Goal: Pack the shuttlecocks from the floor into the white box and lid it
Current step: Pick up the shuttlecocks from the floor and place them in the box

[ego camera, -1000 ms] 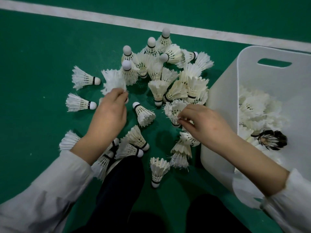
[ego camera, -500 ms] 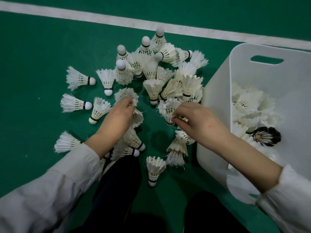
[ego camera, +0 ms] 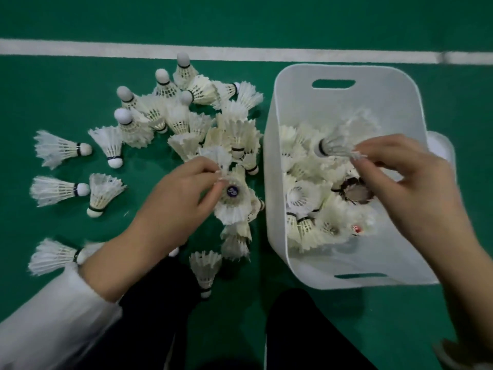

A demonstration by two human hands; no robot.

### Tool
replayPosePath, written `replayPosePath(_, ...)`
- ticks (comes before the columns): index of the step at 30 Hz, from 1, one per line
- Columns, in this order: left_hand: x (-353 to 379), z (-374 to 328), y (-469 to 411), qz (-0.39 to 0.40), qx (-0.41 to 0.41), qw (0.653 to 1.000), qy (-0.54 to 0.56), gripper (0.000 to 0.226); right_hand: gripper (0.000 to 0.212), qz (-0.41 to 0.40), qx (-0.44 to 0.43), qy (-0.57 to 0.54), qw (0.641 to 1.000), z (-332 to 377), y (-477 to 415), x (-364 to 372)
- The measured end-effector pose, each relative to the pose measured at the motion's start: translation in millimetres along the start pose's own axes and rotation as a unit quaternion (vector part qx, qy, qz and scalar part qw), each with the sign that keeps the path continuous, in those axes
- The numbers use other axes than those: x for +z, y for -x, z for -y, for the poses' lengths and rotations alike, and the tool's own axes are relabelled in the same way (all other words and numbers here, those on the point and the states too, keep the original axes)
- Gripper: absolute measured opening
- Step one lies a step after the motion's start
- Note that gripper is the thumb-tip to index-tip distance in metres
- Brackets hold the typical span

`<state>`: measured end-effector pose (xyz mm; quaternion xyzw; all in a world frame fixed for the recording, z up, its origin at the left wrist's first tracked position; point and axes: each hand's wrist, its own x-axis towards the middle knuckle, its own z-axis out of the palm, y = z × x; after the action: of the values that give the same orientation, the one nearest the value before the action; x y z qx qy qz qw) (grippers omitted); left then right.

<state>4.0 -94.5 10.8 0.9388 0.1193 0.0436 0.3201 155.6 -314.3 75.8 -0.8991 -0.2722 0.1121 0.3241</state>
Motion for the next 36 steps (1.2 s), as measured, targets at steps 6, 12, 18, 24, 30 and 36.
replayPosePath(6,10,-24,-1,0.002,0.075,0.997,-0.013,0.032,0.016,0.158,0.072,0.106,0.979,-51,14,-5)
replayPosePath(12,16,-38,-3,0.001,0.113,0.993,-0.026,0.036,0.023,0.287,0.072,0.222,0.929,-79,20,8)
replayPosePath(18,18,-47,-8,-0.022,0.164,0.985,-0.05,0.034,0.023,0.392,0.083,0.3,0.865,-92,15,38)
replayPosePath(24,10,-49,-9,-0.058,0.199,0.976,-0.072,0.033,0.039,0.316,0.032,0.231,0.92,-66,9,8)
replayPosePath(30,6,-51,-10,-0.052,0.229,0.969,-0.078,0.03,0.055,0.149,-0.122,-0.028,0.981,-9,6,-9)
replayPosePath(36,-1,-55,-8,-0.036,0.246,0.966,-0.066,0.035,0.033,0.143,-0.267,0.077,0.95,6,-15,39)
